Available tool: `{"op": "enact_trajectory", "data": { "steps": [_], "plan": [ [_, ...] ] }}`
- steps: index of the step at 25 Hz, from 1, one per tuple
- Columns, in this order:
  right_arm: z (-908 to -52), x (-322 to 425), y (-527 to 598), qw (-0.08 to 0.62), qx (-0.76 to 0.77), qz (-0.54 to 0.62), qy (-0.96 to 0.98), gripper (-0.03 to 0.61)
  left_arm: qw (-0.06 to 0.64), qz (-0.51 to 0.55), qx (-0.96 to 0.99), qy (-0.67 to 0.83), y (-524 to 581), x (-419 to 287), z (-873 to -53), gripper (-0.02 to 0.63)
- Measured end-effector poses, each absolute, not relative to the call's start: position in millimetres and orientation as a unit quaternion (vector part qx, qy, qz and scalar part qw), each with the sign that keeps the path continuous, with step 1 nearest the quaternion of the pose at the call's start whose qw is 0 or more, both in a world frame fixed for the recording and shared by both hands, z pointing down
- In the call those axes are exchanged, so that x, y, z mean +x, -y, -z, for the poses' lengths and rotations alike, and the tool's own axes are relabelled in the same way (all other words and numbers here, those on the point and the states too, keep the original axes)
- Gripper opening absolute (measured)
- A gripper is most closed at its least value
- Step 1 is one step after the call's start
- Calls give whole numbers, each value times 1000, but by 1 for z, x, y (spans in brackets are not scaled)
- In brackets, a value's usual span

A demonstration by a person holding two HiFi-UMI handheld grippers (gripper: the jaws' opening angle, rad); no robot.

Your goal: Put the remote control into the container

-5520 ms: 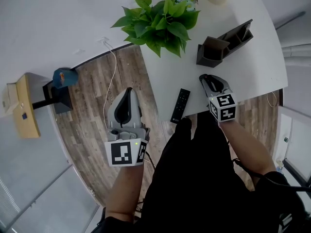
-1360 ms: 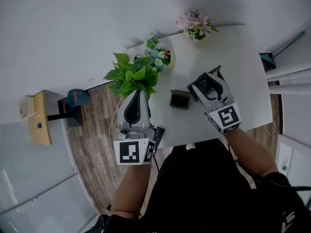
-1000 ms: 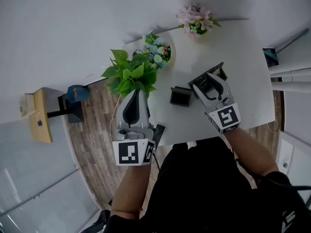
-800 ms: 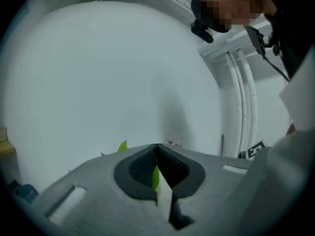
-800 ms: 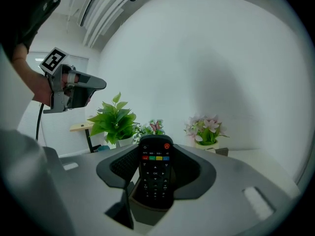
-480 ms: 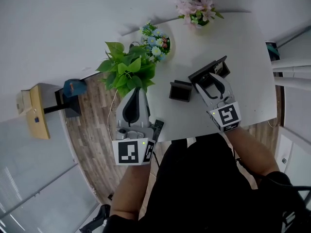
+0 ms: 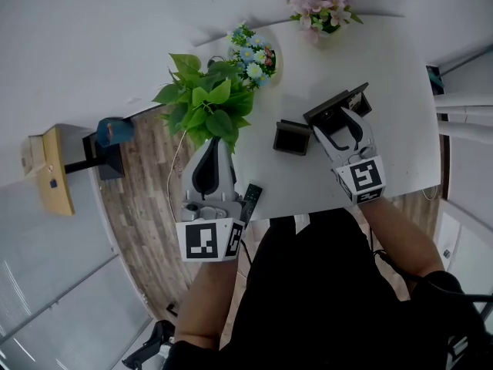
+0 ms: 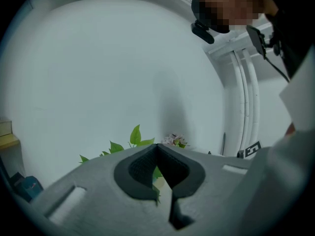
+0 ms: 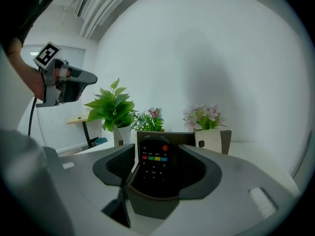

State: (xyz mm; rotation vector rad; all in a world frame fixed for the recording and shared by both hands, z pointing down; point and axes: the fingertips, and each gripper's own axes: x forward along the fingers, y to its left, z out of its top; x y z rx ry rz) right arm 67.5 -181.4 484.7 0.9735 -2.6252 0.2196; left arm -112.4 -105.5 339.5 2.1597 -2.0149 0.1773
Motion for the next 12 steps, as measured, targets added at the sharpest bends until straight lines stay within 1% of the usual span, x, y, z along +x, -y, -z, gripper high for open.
{"op": "enact_trajectory", "data": {
  "steps": [1, 7, 12],
  "plan": [
    [-482, 68, 181, 164, 344, -76, 921, 277, 91, -57, 727, 678, 104, -115, -338, 0],
    [-450, 69, 171, 148, 363, -59, 918, 278, 76, -62, 731, 675, 91, -130, -328, 0],
    [-422, 62, 147, 143, 377, -44, 914, 272, 60, -24, 731, 679, 70, -152, -306, 0]
  ]
}}
